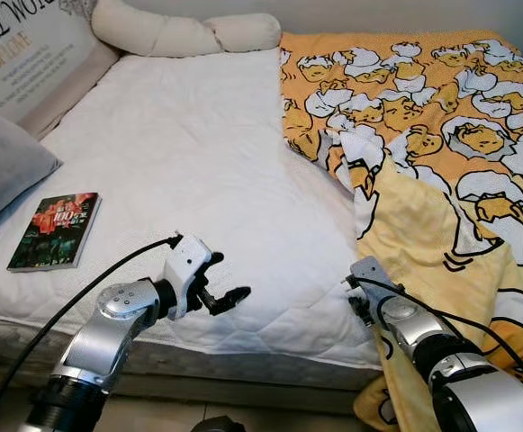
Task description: Clean up the room
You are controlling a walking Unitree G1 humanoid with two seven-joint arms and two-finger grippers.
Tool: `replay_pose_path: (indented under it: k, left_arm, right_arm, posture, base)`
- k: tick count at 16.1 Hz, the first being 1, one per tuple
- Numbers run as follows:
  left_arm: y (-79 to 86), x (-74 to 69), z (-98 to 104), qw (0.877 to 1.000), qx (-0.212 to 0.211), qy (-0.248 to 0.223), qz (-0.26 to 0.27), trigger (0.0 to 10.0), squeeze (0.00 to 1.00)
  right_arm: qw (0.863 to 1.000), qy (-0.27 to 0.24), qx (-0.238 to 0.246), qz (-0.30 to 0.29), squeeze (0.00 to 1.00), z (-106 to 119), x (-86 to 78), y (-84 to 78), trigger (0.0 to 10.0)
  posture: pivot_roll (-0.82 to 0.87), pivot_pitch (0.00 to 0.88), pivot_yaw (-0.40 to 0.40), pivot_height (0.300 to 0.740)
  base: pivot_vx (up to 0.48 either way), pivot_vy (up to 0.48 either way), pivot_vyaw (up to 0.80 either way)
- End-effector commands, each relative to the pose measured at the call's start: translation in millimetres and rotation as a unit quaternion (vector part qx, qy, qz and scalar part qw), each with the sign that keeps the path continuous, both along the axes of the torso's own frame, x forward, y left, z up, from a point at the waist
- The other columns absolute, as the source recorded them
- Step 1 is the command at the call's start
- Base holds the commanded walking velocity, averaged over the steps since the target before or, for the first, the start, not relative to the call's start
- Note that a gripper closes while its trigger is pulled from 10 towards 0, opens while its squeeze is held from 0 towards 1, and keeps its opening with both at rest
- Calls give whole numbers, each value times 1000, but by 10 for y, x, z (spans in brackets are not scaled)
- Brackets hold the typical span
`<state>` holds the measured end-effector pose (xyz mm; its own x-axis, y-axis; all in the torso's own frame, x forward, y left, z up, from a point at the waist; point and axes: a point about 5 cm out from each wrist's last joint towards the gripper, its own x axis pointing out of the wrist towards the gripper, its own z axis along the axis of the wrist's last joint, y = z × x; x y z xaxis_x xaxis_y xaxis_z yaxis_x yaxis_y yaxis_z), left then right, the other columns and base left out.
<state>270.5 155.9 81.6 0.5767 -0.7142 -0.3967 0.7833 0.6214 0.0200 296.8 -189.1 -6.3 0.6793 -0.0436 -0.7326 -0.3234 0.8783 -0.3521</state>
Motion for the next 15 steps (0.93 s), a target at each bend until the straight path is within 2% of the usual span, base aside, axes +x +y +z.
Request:
replay_pose_path:
  k: [1, 7, 9, 15]
  left_arm:
    - [1, -31, 20, 1000, 4, 2, -16, 10000, 20]
    - [-18, -34, 34, 999, -2, 11, -34, 10000, 16]
    - [-28, -2, 72, 1000, -15, 5, -27, 10000, 20]
    - [-25, 2, 72, 999, -15, 7, -28, 10000, 20]
  right_arm:
    - [1000, -11, 3, -11, 0, 37, 33, -40, 0]
    - [999, -13, 24, -29, 0, 21, 7, -89, 0]
    - [999, -15, 31, -38, 0, 18, 1, -109, 0]
    - [999, -15, 33, -33, 0, 42, 14, -154, 0]
  posture:
    - [-36, 0, 73, 740]
    - [-62, 0, 100, 740]
    - [-61, 0, 101, 740]
    - [-56, 0, 90, 740]
  base:
    - [0, 0, 0]
    - [0, 0, 0]
    - [0, 0, 0]
    - [0, 0, 0]
